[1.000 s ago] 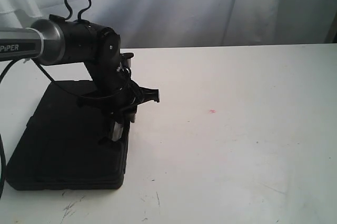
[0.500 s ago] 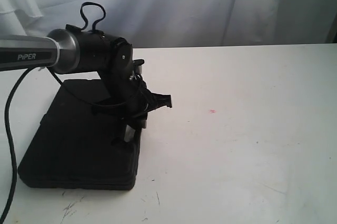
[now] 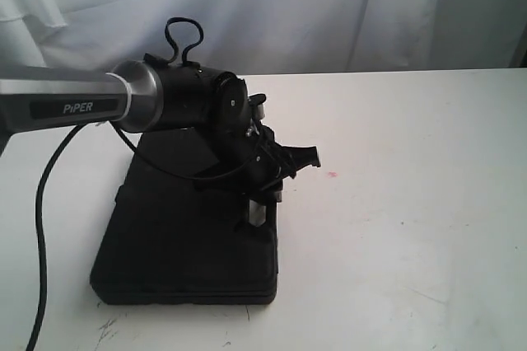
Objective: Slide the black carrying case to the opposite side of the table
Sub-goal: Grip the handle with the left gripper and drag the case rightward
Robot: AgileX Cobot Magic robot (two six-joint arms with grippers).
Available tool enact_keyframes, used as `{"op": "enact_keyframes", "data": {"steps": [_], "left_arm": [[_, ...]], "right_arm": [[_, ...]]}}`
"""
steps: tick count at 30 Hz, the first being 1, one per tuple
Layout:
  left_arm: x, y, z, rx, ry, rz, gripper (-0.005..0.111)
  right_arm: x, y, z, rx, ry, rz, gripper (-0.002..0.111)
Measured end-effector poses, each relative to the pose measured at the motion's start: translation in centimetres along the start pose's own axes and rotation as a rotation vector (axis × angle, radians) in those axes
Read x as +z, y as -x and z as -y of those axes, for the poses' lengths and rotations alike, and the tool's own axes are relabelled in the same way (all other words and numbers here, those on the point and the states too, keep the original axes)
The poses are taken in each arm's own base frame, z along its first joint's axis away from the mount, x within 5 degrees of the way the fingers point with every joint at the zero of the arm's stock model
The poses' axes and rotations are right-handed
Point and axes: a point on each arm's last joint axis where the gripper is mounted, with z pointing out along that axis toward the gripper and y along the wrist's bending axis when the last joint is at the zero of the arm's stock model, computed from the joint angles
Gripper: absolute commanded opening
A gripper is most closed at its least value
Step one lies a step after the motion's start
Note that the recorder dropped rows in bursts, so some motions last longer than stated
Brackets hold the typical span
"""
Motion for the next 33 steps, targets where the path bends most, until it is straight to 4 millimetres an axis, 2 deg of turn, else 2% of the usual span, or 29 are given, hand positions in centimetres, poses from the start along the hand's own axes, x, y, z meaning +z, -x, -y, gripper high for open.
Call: {"op": "enact_keyframes", "data": {"steps": [5, 12, 17, 19, 33], "left_arm": [[-0.2, -0.2, 1.8, -0.002, -0.054, 0.016, 0.0], [1.6, -0.1, 3.5, 0.006, -0.069, -0.006, 0.0], [2.4, -0.5, 6.3, 0.024, -0.113, 0.003, 0.0], [2.5, -0.5, 6.8, 0.017, -0.123, 0.006, 0.0], [2.5, -0.3, 7.6, -0.015, -0.16, 0.039, 0.001]], "right_arm": [[0.0, 0.0, 0.0, 0.0, 0.0, 0.0, 0.0], [0.0, 0.0, 0.0, 0.0, 0.0, 0.0, 0.0], [0.0, 0.0, 0.0, 0.0, 0.0, 0.0, 0.0], [0.0, 0.0, 0.0, 0.0, 0.0, 0.0, 0.0], [0.0, 0.0, 0.0, 0.0, 0.0, 0.0, 0.0]]}}
